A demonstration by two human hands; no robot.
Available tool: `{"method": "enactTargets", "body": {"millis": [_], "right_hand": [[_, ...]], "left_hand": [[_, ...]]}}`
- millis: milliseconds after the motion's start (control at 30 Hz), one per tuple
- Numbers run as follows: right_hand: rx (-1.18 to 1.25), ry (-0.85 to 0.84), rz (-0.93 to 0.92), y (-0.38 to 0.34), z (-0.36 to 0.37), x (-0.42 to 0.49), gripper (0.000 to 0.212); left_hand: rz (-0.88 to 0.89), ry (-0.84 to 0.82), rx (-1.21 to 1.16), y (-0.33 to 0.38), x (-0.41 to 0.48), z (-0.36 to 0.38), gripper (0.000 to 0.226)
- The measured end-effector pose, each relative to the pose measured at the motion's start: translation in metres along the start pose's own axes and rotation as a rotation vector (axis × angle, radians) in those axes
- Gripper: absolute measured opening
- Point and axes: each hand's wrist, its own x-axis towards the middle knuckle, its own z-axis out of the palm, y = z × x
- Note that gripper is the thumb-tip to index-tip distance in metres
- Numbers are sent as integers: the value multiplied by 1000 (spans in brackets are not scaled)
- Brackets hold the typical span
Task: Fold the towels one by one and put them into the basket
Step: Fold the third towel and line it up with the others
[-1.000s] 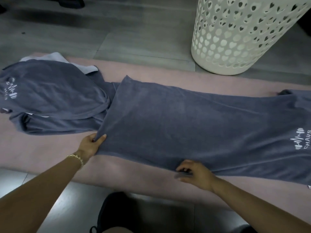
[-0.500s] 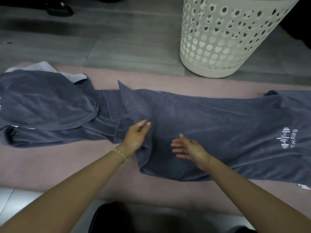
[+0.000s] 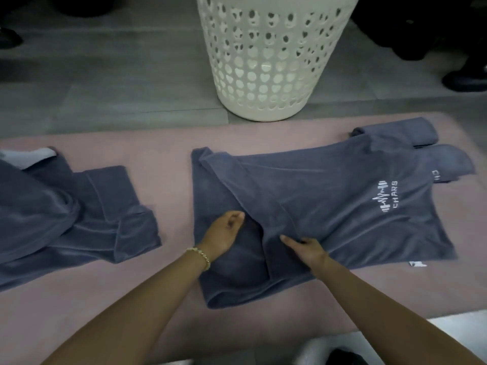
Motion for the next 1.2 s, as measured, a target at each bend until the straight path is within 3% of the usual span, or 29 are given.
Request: {"method": "enactTargets", "body": {"millis": [167, 300, 367, 700, 833, 967, 1100, 1200], "right_hand": [[-48, 70, -205, 17, -14, 12, 34], [9, 65, -338, 11, -40, 13, 36], [38, 107, -377, 6, -65, 13, 34], [119, 378, -450, 37, -245, 7, 30], [64, 515, -351, 82, -280, 30, 36], [142, 458, -194, 112, -273, 52, 27], [248, 406, -220, 105, -284, 51, 16], [303, 489, -292, 90, -304, 51, 10]], "left_hand": [[-210, -118, -117, 10, 20, 35, 26], [-284, -67, -579, 31, 30, 65, 32], [-257, -71, -684, 51, 33, 82, 39], [14, -383, -612, 190, 58, 224, 43], [-138, -362, -610, 174, 59, 282, 50], [-343, -285, -636, 141, 64, 306, 45], [-323, -300, -703, 159, 91, 311, 33], [-254, -271, -738, 193, 110, 321, 25]]}}
